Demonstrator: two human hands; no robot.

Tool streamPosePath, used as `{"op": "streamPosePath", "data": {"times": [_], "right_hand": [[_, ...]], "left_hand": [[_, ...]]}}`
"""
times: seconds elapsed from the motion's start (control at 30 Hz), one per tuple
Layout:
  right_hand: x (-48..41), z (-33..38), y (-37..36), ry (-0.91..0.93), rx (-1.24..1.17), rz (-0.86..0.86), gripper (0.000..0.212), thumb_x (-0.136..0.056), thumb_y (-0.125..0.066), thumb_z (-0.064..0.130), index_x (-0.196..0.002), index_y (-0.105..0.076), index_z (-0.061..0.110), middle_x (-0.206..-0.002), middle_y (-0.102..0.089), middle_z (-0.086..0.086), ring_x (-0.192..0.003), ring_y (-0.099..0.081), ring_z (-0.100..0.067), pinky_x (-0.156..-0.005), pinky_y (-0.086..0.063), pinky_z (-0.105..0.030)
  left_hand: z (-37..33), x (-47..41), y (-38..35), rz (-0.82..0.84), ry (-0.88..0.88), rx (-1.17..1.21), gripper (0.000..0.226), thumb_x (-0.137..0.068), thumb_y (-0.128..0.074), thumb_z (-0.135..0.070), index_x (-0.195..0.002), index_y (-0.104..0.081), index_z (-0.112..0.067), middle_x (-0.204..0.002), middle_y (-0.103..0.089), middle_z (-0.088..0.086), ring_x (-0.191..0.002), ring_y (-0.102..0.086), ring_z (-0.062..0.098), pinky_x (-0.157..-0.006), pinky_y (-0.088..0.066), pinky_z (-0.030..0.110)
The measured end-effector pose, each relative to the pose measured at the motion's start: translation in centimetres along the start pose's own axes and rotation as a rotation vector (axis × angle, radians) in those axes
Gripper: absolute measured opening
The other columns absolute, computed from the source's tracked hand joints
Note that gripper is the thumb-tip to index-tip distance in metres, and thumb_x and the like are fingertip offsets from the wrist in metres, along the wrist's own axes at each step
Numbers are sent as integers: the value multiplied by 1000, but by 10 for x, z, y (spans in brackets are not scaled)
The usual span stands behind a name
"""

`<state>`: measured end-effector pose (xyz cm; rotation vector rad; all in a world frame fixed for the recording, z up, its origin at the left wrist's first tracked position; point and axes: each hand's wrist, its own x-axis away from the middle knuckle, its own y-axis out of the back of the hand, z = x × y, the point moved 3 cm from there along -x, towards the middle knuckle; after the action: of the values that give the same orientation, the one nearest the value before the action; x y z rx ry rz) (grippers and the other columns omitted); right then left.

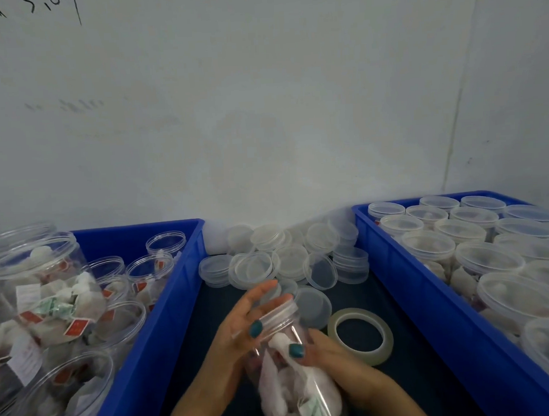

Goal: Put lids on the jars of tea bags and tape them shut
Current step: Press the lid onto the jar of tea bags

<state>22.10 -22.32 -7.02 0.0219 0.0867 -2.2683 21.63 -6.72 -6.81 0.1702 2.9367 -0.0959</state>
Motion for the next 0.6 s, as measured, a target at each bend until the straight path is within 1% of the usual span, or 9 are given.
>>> {"op": "streamPosePath", "data": {"times": [0.07, 0.13, 0.2, 0.27, 0.3, 0.37, 0.47, 0.53, 0.6], "right_hand": [[-2, -3, 3, 26, -29, -81, 48, -77, -77, 41, -121, -70, 24, -116, -73, -1, -109, -68, -16, -91, -53, -25], [-5, -6, 8, 60, 107, -289, 62, -68, -83, 51, -124, -62, 33, -118, -72, 7, -109, -68, -9, -88, -54, -24], [-4, -2, 9, 94, 410, -534, 70, -60, -81, 65, -122, -49, 56, -117, -66, 27, -106, -64, 6, -86, -55, -23], [-2, 2, 8, 121, 861, -705, 84, -56, -70, 78, -130, -34, 62, -119, -57, 37, -107, -57, 12, -86, -51, -19], [-3, 1, 6, 143, 1038, -721, 94, -56, -65, 81, -139, -29, 56, -124, -53, 35, -112, -54, 11, -87, -49, -18], [-7, -6, 4, 199, 1208, -697, 105, -58, -63, 83, -148, -27, 42, -135, -48, 28, -122, -48, 7, -90, -47, -17], [-8, -8, 7, 243, 1207, -706, 103, -60, -63, 81, -148, -32, 38, -137, -50, 24, -124, -47, 6, -87, -42, -12], [-7, -7, 10, 233, 1182, -704, 102, -60, -64, 81, -147, -32, 39, -136, -49, 27, -122, -45, 10, -83, -37, -7], [-7, -7, 13, 227, 1184, -694, 101, -60, -61, 82, -147, -34, 39, -135, -49, 28, -119, -40, 15, -82, -33, -2]], "left_hand": [[-1, -1, 2, 2, -14, 40, 120, -42, -91, -68, -140, -42, -19, -136, -62, -2, -120, -65, 19, -88, -59, 33], [3, -1, 9, -56, -32, 64, 101, -47, -92, -66, -136, -56, -34, -139, -61, -2, -125, -62, 20, -93, -57, 34], [8, -2, 13, -102, -28, 68, 85, -47, -92, -65, -125, -65, -43, -136, -64, -4, -126, -61, 20, -98, -53, 38], [13, -4, 13, -136, -9, 24, 94, -41, -92, -67, -125, -65, -35, -133, -66, -1, -123, -63, 20, -101, -51, 44], [13, -4, 10, -147, -6, -31, 101, -38, -91, -70, -127, -62, -31, -133, -65, -2, -122, -63, 17, -100, -53, 41], [12, -3, 2, -136, -24, -163, 104, -41, -87, -73, -130, -56, -29, -132, -63, -8, -119, -62, 6, -90, -55, 25], [11, -2, -3, -119, -52, -258, 80, -56, -78, -64, -128, -55, -38, -128, -58, -19, -112, -58, -13, -81, -49, 7], [7, -3, -3, -113, -11, -258, 71, -62, -77, -70, -124, -52, -47, -124, -52, -29, -107, -54, -23, -76, -45, 1], [6, -1, -2, -96, -9, -296, 55, -72, -71, -69, -123, -55, -58, -122, -53, -33, -118, -51, -16, -81, -45, 2]]}}
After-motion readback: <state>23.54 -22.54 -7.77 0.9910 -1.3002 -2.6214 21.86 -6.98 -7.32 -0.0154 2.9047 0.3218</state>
